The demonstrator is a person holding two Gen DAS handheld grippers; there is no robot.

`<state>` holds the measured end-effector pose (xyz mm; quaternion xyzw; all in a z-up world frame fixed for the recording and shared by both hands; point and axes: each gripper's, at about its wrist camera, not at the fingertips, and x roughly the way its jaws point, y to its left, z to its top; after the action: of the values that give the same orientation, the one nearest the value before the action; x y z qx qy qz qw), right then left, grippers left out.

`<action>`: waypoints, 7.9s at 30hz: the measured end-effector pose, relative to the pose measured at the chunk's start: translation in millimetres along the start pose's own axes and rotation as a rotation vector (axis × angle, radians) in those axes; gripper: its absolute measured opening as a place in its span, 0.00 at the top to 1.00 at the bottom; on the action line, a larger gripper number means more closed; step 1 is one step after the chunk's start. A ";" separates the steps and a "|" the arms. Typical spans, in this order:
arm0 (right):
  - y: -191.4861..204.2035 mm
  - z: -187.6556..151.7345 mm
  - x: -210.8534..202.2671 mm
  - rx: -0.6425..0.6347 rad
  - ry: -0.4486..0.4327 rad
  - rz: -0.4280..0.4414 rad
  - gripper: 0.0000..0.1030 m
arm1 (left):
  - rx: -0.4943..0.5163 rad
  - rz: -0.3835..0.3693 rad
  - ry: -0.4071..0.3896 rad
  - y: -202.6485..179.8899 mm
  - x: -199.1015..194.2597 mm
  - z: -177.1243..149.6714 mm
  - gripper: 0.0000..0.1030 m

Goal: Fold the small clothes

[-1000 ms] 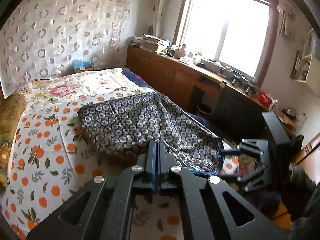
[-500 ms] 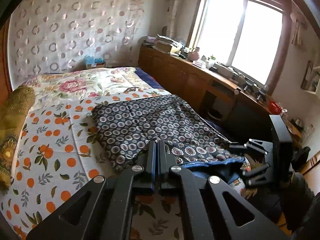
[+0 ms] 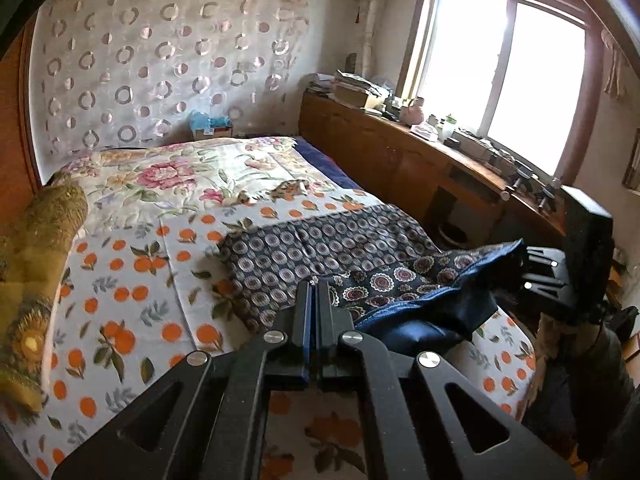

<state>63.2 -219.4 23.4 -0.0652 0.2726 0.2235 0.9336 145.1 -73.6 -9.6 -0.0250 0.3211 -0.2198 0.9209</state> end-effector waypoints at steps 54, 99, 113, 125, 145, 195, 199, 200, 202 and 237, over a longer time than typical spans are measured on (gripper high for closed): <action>-58.5 76.5 68.3 0.133 0.100 -0.185 0.31 | -0.007 0.075 0.183 72.8 117.0 42.6 0.46; -66.7 59.8 68.5 0.207 0.101 0.037 0.89 | -0.015 -0.047 0.102 53.6 92.3 58.1 0.92; -15.6 114.1 72.3 0.031 -0.012 0.124 0.89 | -0.031 0.106 -0.098 91.1 -12.9 51.1 0.92; 19.0 169.6 132.1 -0.158 -0.028 0.256 0.89 | -0.135 0.259 -0.217 154.2 -82.9 28.0 0.92; 160.0 287.6 316.4 -0.530 0.046 0.418 0.75 | -0.434 0.546 -0.193 264.0 -111.3 -74.3 0.92; 91.7 96.1 162.9 -0.199 0.010 0.316 0.40 | -0.224 0.628 -0.166 161.6 -132.0 -84.9 0.14; 73.8 74.5 126.4 -0.159 -0.011 0.262 0.32 | -0.195 0.586 -0.157 137.1 -122.1 -85.5 0.14; 69.6 68.8 116.3 -0.151 -0.016 0.248 0.29 | -0.186 0.575 -0.151 130.2 -118.8 -85.8 0.14; 60.7 54.9 93.8 -0.128 -0.029 0.228 0.24 | -0.169 0.555 -0.151 117.2 -114.4 -86.5 0.14; 50.9 -23.1 -67.2 0.065 -0.268 -0.093 0.17 | -0.036 0.452 -0.262 -9.4 -127.2 -30.9 0.14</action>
<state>-21.5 -205.3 40.1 -0.0171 0.1492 0.1779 0.9725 34.2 -25.6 41.5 0.0028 0.2005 0.0024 0.9797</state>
